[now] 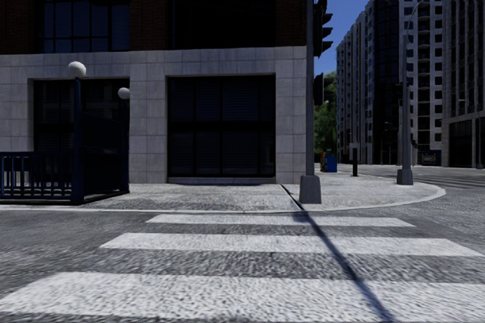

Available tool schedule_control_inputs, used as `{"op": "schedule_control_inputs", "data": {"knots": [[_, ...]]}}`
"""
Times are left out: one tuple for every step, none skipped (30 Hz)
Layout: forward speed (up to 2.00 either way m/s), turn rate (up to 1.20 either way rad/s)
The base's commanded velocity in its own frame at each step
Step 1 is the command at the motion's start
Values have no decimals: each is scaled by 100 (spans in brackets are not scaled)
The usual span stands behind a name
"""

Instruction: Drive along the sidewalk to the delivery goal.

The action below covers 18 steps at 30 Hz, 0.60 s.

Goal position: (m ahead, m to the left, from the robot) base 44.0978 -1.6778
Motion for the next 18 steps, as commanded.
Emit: {"op": "schedule_control_inputs", "data": {"knots": [[200,0],[200,0],[200,0],[200,0],[200,0],[200,0],[200,0],[200,0],[200,0],[200,0],[200,0],[200,0],[200,0],[200,0],[200,0],[200,0],[200,0],[200,0]]}}
